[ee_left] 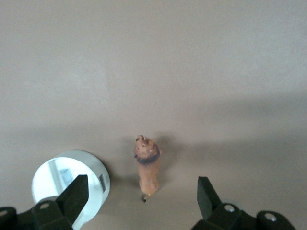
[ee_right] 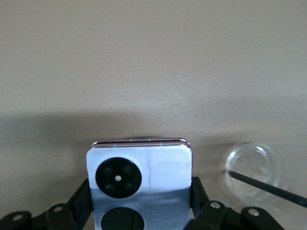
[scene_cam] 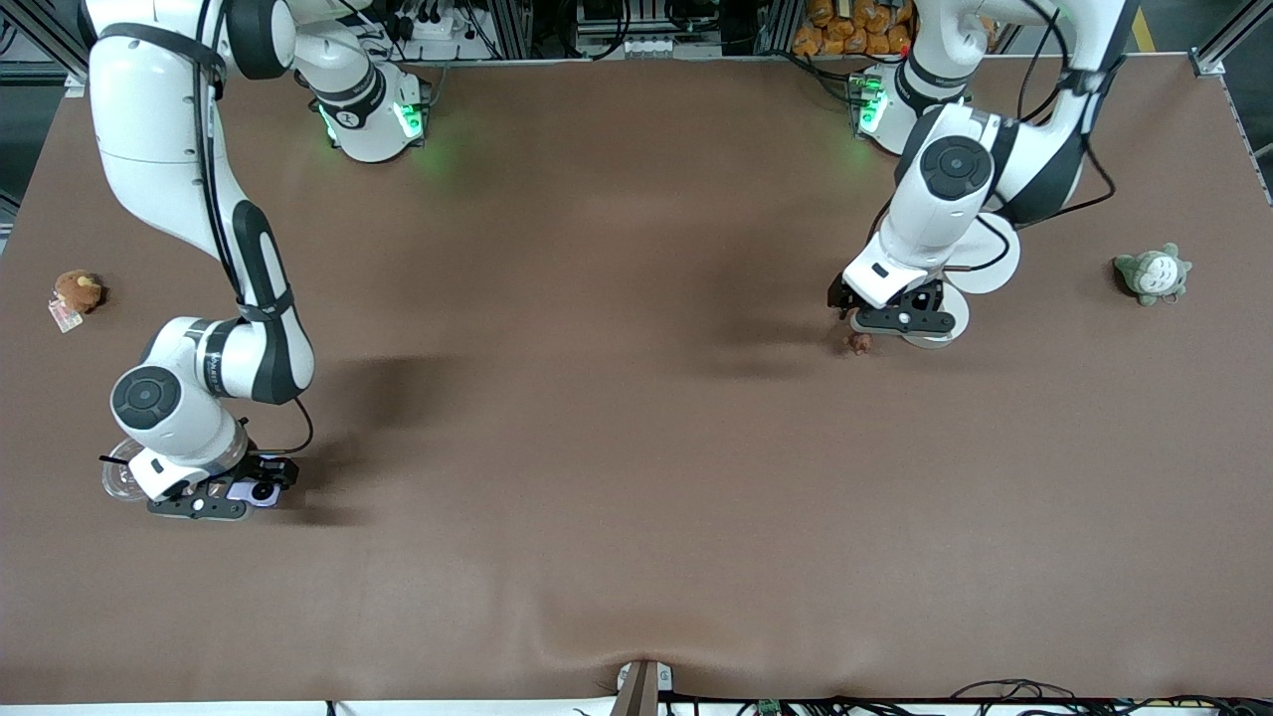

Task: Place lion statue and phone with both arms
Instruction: 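Release the lion and withdraw the left gripper while the right gripper lowers the phone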

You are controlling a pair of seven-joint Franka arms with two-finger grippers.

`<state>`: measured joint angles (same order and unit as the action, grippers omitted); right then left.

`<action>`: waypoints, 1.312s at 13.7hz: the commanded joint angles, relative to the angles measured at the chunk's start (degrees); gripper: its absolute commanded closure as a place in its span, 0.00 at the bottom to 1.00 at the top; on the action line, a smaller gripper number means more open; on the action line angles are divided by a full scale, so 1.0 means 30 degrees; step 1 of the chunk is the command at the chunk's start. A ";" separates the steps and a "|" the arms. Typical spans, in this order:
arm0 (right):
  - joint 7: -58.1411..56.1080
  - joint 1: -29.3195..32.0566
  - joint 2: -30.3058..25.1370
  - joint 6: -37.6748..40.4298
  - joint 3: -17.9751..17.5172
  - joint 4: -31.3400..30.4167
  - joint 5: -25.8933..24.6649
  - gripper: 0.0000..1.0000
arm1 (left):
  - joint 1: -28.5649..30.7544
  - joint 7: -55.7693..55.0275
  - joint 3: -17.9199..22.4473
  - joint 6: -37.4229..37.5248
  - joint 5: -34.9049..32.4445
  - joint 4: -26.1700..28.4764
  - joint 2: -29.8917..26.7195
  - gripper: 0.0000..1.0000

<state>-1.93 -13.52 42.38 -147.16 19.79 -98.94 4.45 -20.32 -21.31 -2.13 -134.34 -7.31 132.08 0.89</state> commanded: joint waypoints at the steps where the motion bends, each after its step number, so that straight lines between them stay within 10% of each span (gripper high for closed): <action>1: -0.0208 0.0260 0.0463 -0.0223 -0.0414 0.0519 0.0596 0.72 | 0.0183 0.0103 -0.0141 0.2846 0.1578 -0.3233 -0.0003 0.00; 6: -0.0324 0.0464 0.1281 -0.1125 -0.0444 0.0548 0.1388 0.61 | 0.1938 -0.0043 0.0181 0.7561 0.3313 -0.9152 0.1166 0.00; 7: -0.0354 0.0610 0.1486 -0.1770 -0.0502 0.0548 0.1388 0.46 | 0.1998 -0.0073 0.0269 0.8732 0.3316 -1.0497 0.1487 0.00; 8: -0.0383 0.0641 0.1576 -0.1892 -0.0618 0.0548 0.1359 0.01 | 0.2463 -0.0044 0.0357 0.9991 0.3316 -1.2047 0.1722 0.00; 18: -0.1023 0.0172 -0.1025 0.1058 -0.0590 0.0548 0.1153 0.00 | 0.5310 0.5581 0.0329 1.3432 0.2561 -1.6161 0.1666 0.00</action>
<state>-2.27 -13.31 43.79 -148.42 18.64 -96.47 7.12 -4.44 -4.92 -0.53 -95.62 3.47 87.75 5.06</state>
